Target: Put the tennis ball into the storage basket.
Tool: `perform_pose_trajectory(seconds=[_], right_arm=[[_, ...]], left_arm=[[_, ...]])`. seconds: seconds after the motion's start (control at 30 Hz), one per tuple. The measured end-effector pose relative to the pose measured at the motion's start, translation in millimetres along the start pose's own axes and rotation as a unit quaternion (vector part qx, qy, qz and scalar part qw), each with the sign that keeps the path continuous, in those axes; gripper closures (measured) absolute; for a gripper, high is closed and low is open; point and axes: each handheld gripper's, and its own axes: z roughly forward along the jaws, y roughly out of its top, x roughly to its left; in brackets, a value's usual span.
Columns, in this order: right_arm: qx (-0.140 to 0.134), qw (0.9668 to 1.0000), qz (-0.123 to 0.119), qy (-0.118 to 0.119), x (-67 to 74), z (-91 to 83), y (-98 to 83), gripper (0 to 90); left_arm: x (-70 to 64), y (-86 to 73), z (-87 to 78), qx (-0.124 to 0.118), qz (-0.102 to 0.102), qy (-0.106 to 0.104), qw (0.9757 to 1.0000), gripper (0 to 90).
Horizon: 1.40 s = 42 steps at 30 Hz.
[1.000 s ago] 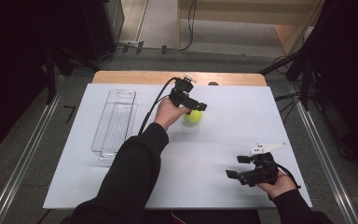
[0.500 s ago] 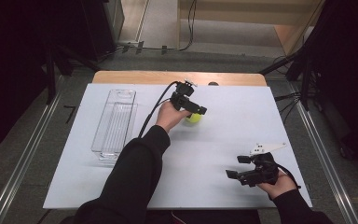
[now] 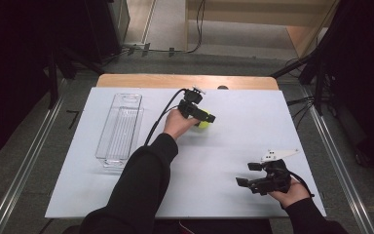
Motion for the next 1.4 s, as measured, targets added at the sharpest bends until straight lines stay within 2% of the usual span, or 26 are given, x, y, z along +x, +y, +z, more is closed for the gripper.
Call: perform_pose_trajectory(seconds=[0.23, 0.5, 0.57, 0.67, 0.73, 0.83, 1.2, 1.4], right_arm=[[0.0, 1.0, 0.0, 0.0, -0.1, -0.1, 0.0, 16.9], [0.0, 1.0, 0.0, 0.0, 0.0, -0.2, -0.1, 16.9], [0.0, 1.0, 0.0, 0.0, -0.1, -0.1, 0.0, 16.9], [-0.001, 1.0, 0.0, 0.0, -0.1, -0.2, 0.0, 16.9], [-0.001, 1.0, 0.0, -0.001, -0.2, -0.3, 0.0, 16.9], [-0.001, 1.0, 0.0, -0.001, -0.2, -0.4, -0.1, 16.9], [-0.001, 1.0, 0.0, -0.001, -0.5, -0.8, -0.1, 16.9], [-0.002, 1.0, -0.001, -0.001, -0.9, -0.8, -0.3, 16.9]], left_arm=[[0.8, -4.7, 5.7, 0.009, 0.006, 0.006, 0.9999, 4.6], [2.0, -10.2, 11.6, 0.012, -0.002, 0.005, 0.9999, 4.6], [0.7, -11.7, 13.4, 0.014, 0.001, 0.012, 0.9998, 4.8], [0.1, -13.3, 13.0, 0.011, 0.008, 0.02, 0.9997, 14.2], [0.2, -14.5, 14.3, 0.023, 0.007, 0.025, 0.9994, 17.0], [-0.8, -15.3, 14.3, 0.021, 0.014, 0.03, 0.9992, 25.1], [-4.0, -14.7, 14.2, 0.02, 0.027, 0.044, 0.9985, 26.3], [-3.5, -13.9, 9.8, 0.021, 0.025, 0.04, 0.9987, 26.3]])
